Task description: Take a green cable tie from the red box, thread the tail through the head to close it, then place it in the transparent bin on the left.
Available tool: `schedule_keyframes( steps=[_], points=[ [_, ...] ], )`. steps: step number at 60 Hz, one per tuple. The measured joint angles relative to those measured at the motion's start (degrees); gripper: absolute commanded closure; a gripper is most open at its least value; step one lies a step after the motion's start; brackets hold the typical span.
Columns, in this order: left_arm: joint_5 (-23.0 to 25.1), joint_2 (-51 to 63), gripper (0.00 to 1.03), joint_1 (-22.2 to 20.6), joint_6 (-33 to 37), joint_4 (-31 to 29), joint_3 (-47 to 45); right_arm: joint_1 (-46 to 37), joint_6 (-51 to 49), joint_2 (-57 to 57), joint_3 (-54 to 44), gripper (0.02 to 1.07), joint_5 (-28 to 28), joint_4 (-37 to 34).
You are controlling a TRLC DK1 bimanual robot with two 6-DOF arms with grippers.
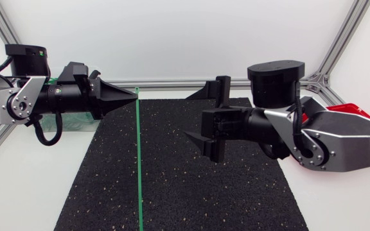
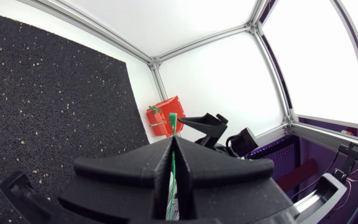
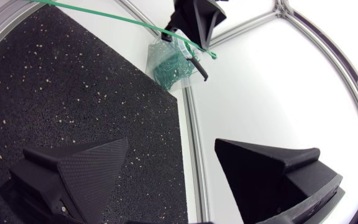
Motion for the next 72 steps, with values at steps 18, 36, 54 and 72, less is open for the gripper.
schedule_keyframes(
  steps=[18,36,54,72],
  points=[
    [2.08,3.72,0.99,0.07,-1.53,0.00,0.61,0.87,-15.54,2.19,0.13,0.06,-1.57,6.32],
    [3.02,4.83,0.99,0.07,-2.75,-0.02,1.14,9.33,-22.38,2.93,0.22,0.06,-2.71,13.70],
    [3.04,4.83,0.99,0.07,-2.75,-0.02,1.14,14.56,-34.99,6.05,-4.31,0.06,-10.64,13.46],
    [3.06,4.83,0.99,0.07,-2.75,0.00,1.14,19.19,-37.79,5.05,-9.77,0.06,-10.14,13.42]
  ],
)
